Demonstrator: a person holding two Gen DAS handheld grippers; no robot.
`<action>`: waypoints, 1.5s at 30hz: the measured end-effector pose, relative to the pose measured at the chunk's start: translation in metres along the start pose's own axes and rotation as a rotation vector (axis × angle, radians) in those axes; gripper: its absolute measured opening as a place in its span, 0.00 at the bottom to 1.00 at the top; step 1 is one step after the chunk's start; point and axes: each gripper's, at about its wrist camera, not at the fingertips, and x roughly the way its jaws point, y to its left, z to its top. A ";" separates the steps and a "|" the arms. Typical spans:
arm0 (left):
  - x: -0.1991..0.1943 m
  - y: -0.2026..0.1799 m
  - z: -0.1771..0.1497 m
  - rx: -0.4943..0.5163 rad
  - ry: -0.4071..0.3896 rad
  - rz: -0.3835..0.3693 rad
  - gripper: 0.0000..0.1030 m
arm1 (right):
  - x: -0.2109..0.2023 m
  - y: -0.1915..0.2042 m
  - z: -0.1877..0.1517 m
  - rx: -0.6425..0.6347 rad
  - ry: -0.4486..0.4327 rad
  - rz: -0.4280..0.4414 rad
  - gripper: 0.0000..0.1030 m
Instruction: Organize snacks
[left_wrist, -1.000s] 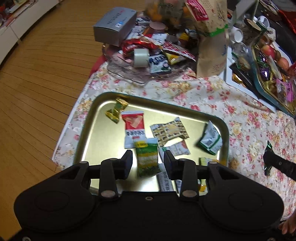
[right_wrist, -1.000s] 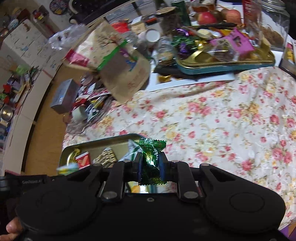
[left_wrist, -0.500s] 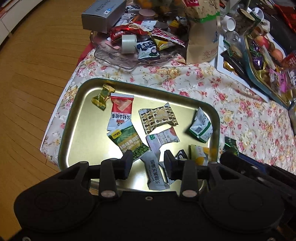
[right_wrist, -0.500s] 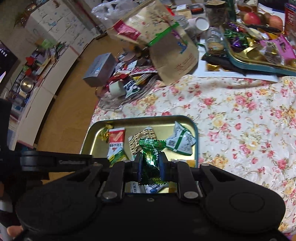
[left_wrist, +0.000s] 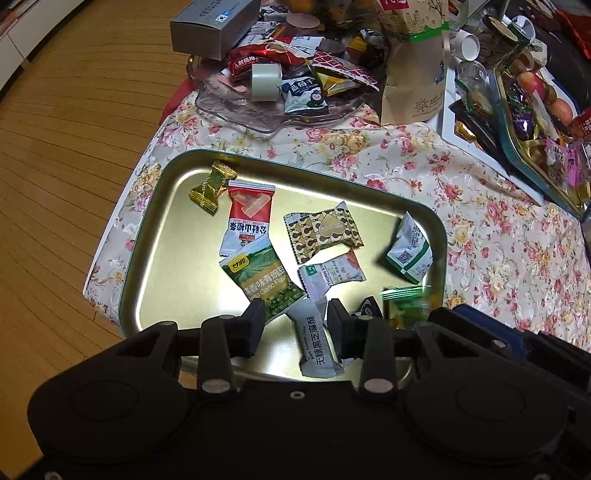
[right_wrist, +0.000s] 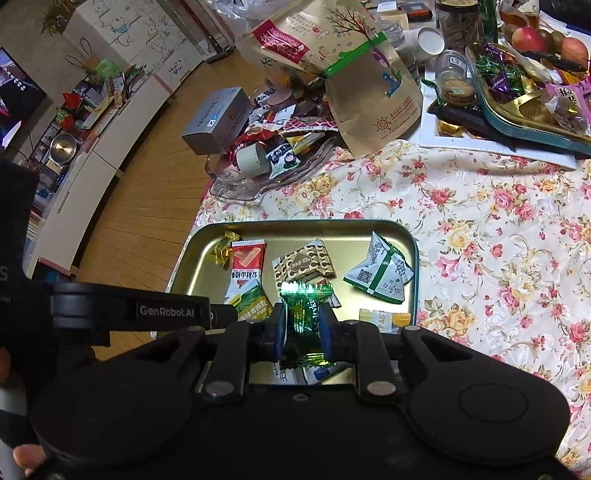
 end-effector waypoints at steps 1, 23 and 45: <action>0.000 0.000 0.000 0.002 0.001 0.001 0.44 | -0.001 0.000 0.000 0.000 -0.005 0.005 0.22; 0.009 -0.017 -0.007 0.078 0.005 0.061 0.44 | -0.001 -0.020 -0.004 0.044 0.061 -0.114 0.51; 0.009 -0.027 -0.012 0.124 -0.005 0.105 0.44 | 0.003 -0.029 -0.006 0.071 0.080 -0.158 0.52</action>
